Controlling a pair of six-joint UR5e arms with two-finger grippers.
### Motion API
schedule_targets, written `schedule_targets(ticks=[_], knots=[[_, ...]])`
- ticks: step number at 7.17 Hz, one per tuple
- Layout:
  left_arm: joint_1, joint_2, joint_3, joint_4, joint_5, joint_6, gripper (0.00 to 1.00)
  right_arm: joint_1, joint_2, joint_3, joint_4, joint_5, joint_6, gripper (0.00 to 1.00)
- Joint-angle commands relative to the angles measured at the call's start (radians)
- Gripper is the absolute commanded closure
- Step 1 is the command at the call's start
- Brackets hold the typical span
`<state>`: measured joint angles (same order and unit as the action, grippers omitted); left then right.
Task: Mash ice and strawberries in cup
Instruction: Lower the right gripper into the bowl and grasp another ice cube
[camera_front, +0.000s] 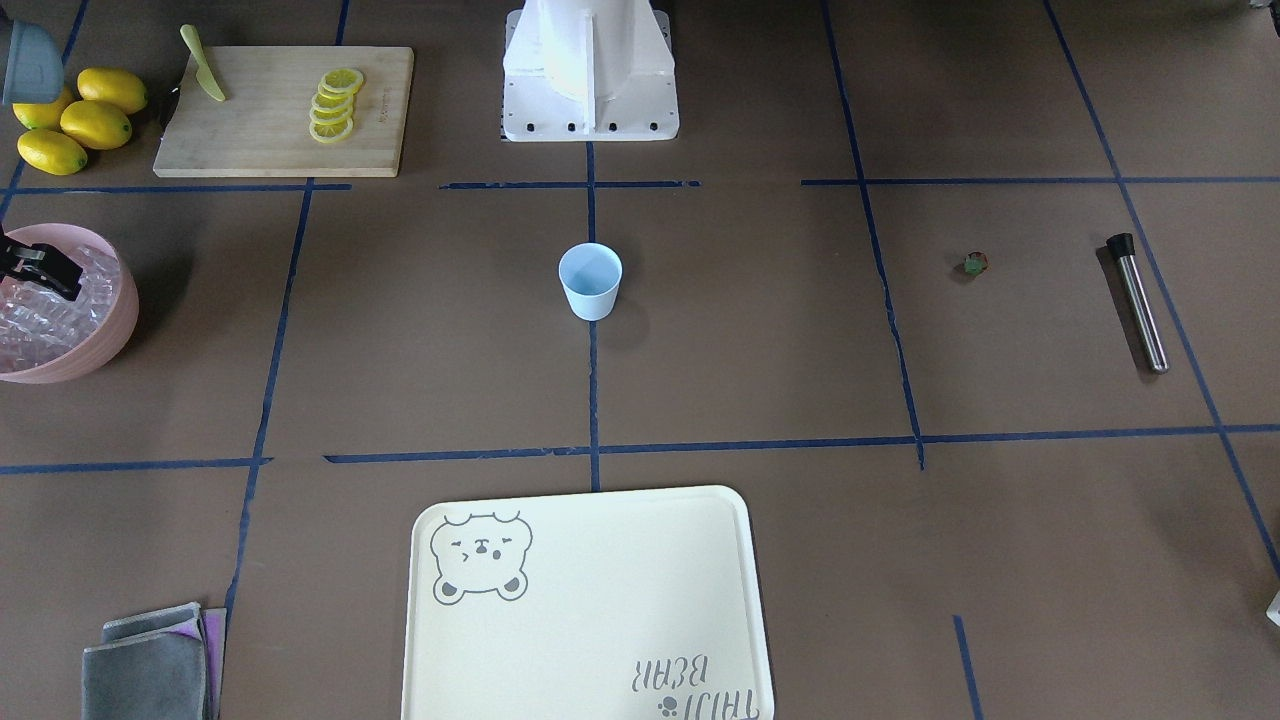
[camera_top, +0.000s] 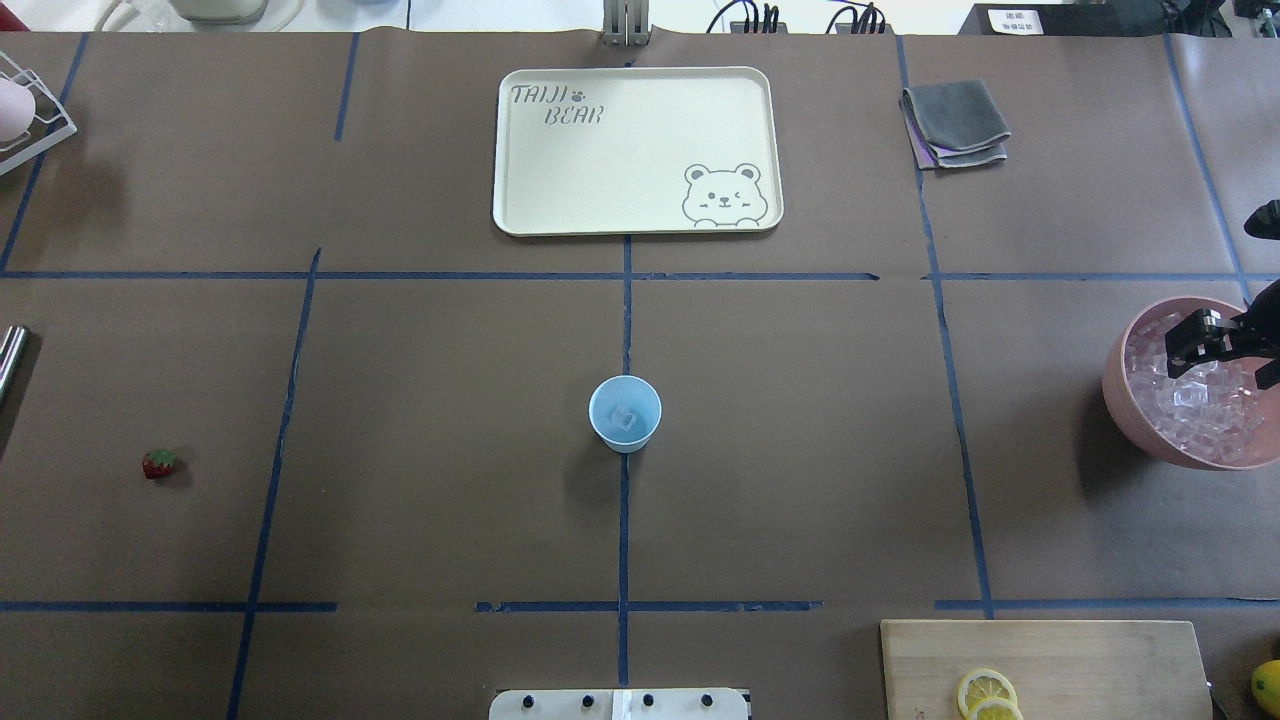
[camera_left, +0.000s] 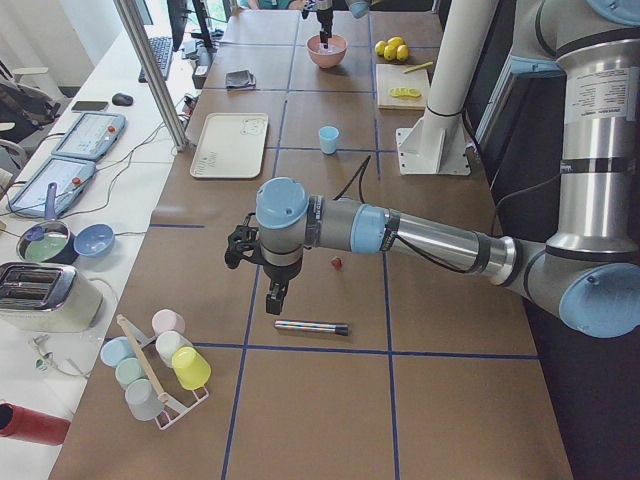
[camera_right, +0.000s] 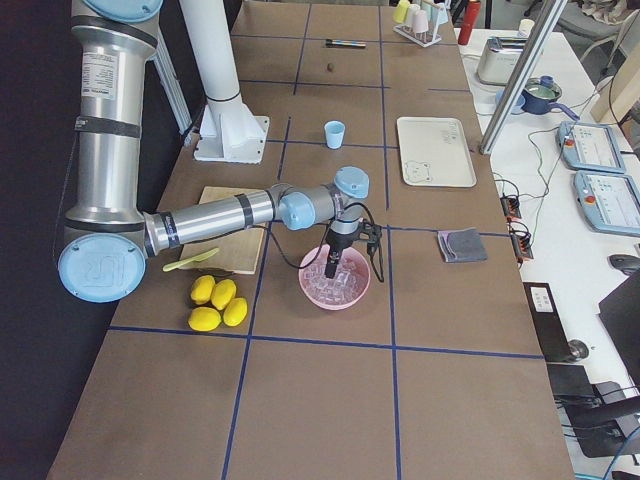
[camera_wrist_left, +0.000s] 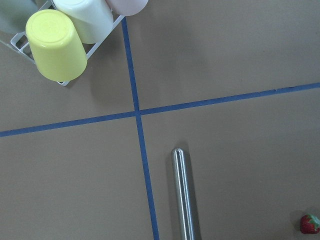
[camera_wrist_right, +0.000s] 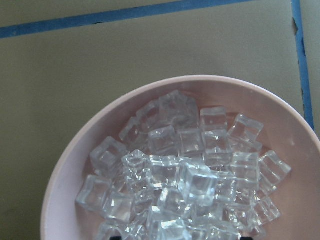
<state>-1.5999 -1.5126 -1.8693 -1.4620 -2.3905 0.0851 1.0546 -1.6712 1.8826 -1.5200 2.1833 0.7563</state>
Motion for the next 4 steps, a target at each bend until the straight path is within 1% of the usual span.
schedule_targets(ticks=[1,2,4], knots=[[0.000,0.000,-0.001,0.000,-0.001,-0.001,0.00,-0.033,0.001,-0.003,0.006,-0.002,0.000,0.23],[0.000,0.000,-0.001,0.000,0.001,-0.001,0.00,-0.036,0.002,-0.002,0.007,-0.002,-0.002,0.27],[0.000,0.000,-0.002,0.000,-0.001,-0.001,0.00,-0.036,0.001,-0.007,0.006,-0.003,-0.002,0.28]])
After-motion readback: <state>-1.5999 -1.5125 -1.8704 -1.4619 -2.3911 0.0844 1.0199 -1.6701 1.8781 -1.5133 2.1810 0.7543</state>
